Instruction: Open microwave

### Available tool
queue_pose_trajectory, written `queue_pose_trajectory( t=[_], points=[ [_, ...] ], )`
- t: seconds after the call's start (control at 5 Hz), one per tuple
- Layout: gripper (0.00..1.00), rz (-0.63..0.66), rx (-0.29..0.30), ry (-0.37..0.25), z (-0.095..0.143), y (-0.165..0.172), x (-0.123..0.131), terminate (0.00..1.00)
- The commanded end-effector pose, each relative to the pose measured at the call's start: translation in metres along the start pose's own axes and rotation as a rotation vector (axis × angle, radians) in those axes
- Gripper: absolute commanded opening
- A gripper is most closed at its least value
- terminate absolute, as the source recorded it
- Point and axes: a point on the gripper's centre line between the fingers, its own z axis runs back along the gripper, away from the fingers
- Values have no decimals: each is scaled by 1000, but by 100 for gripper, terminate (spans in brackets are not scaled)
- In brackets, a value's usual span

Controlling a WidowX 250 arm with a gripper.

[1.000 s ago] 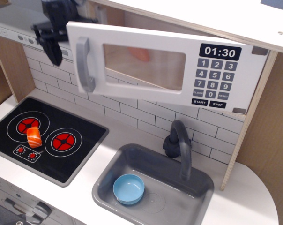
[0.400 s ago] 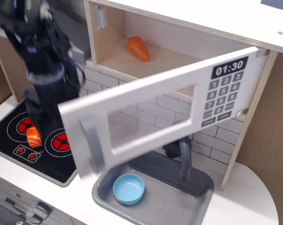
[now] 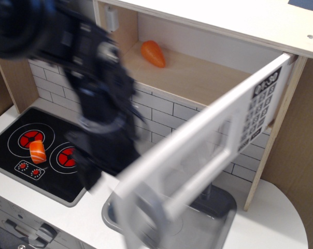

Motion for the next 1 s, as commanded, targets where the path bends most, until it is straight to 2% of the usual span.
queue_pose_trajectory(
  t=[0.0, 0.2, 0.4, 0.6, 0.8],
  points=[
    [100, 17, -71, -17, 16, -60, 3, 0],
    [100, 57, -89, -28, 35, -67, 17, 0],
    [100, 143, -50, -133, 79, -48, 29, 0],
    [100, 225, 9, -185, 85, -16, 39, 0],
    [100, 332, 72, -196, 69, 28, 62, 0]
  ],
)
